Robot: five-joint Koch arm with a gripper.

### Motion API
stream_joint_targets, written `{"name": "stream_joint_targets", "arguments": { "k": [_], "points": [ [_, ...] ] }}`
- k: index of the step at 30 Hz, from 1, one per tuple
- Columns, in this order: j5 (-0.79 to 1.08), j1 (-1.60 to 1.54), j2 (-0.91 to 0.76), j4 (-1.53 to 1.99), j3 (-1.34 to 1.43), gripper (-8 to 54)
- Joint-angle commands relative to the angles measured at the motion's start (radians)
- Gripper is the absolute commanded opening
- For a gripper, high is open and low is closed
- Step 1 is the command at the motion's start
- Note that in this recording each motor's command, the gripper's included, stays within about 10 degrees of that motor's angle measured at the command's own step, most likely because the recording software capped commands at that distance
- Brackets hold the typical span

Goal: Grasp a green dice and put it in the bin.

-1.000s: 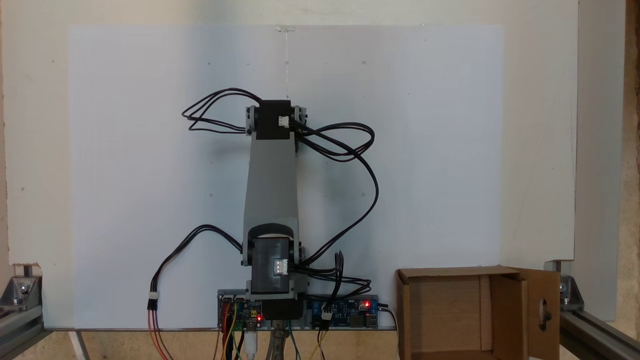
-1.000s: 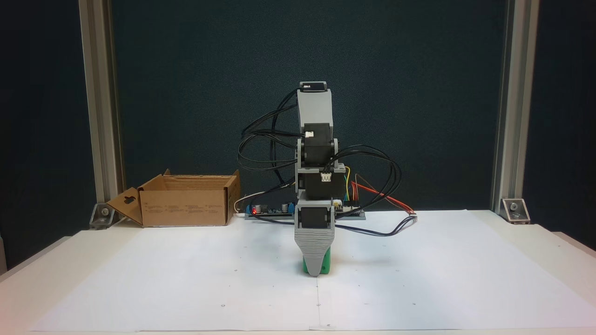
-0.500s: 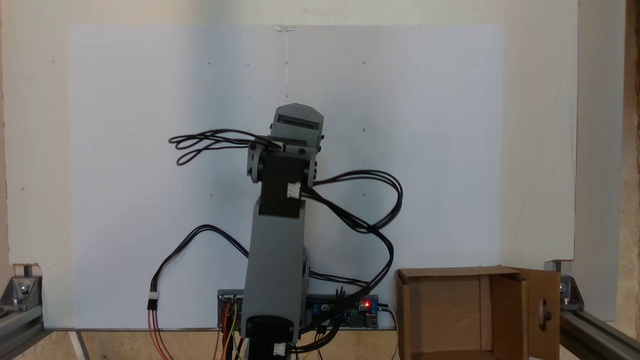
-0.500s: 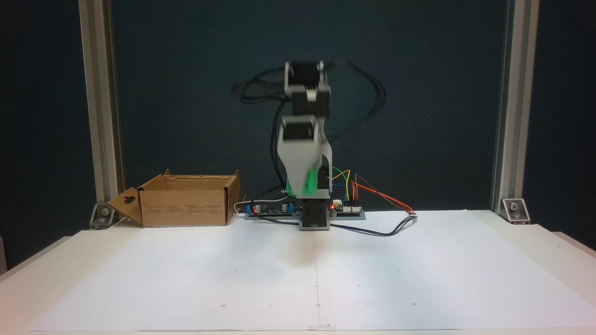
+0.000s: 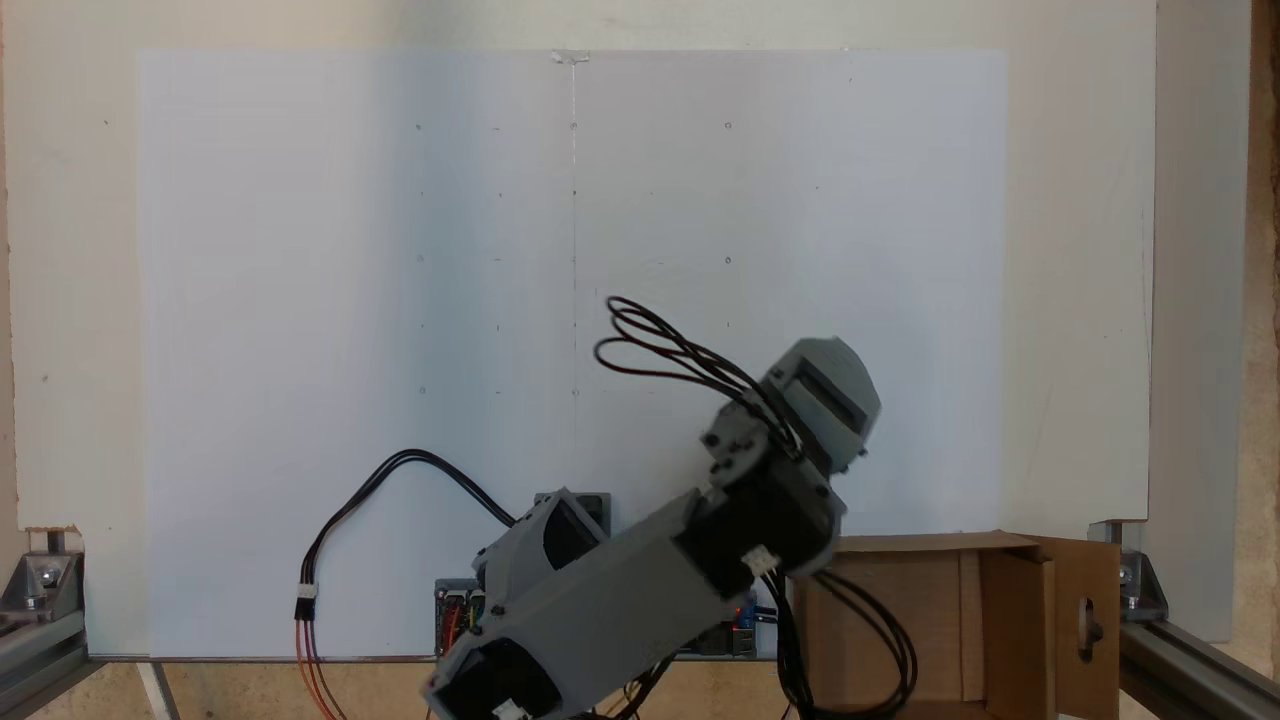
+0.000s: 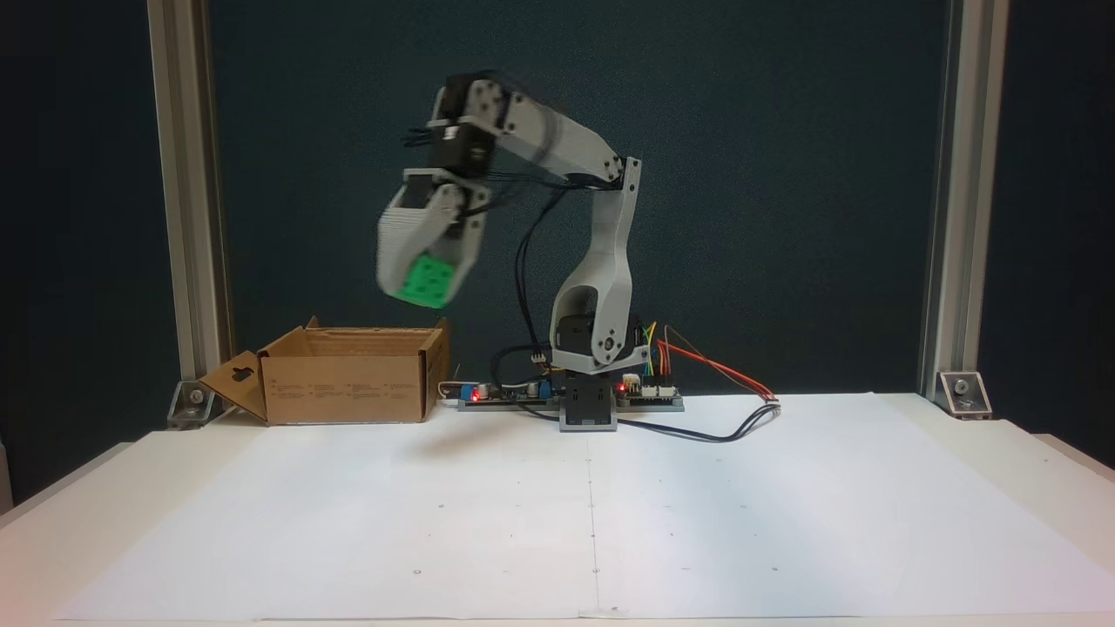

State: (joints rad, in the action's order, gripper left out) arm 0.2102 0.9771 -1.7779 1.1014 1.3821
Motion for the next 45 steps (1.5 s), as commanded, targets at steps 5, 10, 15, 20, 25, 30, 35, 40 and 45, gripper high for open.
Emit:
{"name": "stream_joint_targets", "arguments": {
  "k": [5, 10, 15, 20, 25, 30, 35, 40, 45],
  "points": [
    [0.193, 0.417, -0.026, -0.031, -0.083, 12.1],
    [0.264, 0.644, 0.071, -0.117, -0.089, 12.1],
    [0.333, 0.799, 0.232, -0.172, -0.12, 12.1],
    [0.385, 0.881, 0.365, -0.253, -0.121, 12.1],
    [0.407, 0.897, 0.439, -0.255, -0.12, 12.2],
    [0.405, 0.896, 0.463, -0.255, -0.12, 33.2],
    [0.402, 0.884, 0.472, -0.304, -0.12, 41.0],
    [0.293, 0.831, 0.43, -0.327, -0.179, 41.1],
    [0.077, 0.686, 0.301, -0.337, -0.305, 41.1]
  ]
}}
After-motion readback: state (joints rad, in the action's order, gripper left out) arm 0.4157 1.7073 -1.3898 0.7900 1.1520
